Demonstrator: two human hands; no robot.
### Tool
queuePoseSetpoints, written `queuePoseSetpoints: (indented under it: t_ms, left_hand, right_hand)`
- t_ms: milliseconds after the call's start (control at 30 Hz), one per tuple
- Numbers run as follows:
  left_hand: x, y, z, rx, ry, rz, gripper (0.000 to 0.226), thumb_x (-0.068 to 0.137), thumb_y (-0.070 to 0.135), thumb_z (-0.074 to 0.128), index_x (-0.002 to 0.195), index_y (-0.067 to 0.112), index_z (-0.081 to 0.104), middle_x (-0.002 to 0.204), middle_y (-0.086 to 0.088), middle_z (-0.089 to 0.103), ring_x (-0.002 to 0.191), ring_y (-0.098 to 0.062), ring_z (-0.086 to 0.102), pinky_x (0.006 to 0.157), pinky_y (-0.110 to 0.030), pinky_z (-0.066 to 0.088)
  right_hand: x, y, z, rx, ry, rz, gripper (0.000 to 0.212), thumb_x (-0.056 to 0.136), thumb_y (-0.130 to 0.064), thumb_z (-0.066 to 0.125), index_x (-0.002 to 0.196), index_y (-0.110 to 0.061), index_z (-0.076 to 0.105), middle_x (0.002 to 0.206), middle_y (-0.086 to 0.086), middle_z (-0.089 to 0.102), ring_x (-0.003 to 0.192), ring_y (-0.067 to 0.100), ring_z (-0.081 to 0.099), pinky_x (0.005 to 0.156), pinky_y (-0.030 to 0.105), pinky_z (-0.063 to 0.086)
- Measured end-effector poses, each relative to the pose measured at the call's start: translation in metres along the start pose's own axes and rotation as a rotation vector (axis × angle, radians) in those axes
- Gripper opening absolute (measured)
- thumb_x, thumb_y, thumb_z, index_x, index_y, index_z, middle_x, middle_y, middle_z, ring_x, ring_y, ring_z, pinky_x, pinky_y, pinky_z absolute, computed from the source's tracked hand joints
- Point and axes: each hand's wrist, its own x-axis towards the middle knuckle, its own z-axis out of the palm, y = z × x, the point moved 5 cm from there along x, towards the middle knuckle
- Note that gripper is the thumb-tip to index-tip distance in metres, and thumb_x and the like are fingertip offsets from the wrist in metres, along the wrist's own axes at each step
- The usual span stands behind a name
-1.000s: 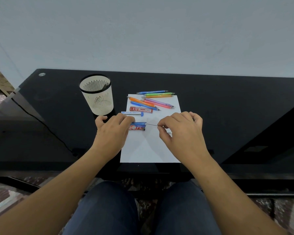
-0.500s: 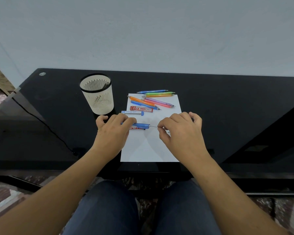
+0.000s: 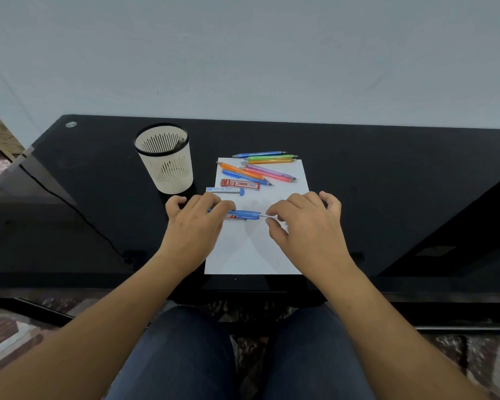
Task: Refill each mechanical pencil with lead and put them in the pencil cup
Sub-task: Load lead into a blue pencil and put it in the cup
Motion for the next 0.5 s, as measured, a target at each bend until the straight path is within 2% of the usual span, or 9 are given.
queuePoseSetpoints:
  t_ms: [133,233,367,500]
  left_hand:
    - [-0.002,-0.005,0.002,-0.013,-0.002,-0.035,0.037,0.079,0.006,0.075,0.111,0.021,0.062,0.104,-0.002,0.062,0.091,-0.022,0.062,0.093,-0.050,0.031]
    - [-0.001,-0.009,0.001,-0.053,-0.019,-0.099,0.026,0.088,0.011,0.064,0.112,0.020,0.060,0.110,-0.001,0.062,0.097,-0.020,0.060,0.099,-0.047,0.024]
    - [-0.002,-0.014,-0.001,-0.167,0.039,-0.194,0.020,0.090,0.010,0.061,0.108,0.017,0.057,0.104,-0.001,0.064,0.091,-0.020,0.061,0.097,-0.043,0.025]
    - [-0.004,-0.018,0.000,-0.273,0.096,-0.221,0.018,0.094,0.014,0.057,0.110,0.017,0.049,0.103,0.000,0.064,0.084,-0.014,0.055,0.090,-0.026,0.017]
  right_hand:
    - [0.000,0.004,-0.003,-0.007,0.027,0.029,0.042,0.076,-0.046,0.072,0.113,-0.028,0.065,0.104,-0.005,0.068,0.101,0.018,0.061,0.102,0.051,0.032]
    - [0.002,0.008,-0.006,-0.041,0.001,0.040,0.055,0.075,-0.052,0.070,0.123,-0.026,0.059,0.111,-0.005,0.066,0.107,0.019,0.058,0.104,0.052,0.029]
    - [0.002,0.012,-0.007,-0.059,-0.098,0.056,0.056,0.081,-0.056,0.061,0.131,-0.031,0.050,0.123,-0.009,0.059,0.119,0.015,0.049,0.110,0.048,0.019]
    - [0.001,0.013,-0.004,-0.088,-0.167,0.060,0.051,0.086,-0.055,0.055,0.133,-0.036,0.046,0.132,-0.012,0.052,0.125,0.012,0.042,0.113,0.046,0.012]
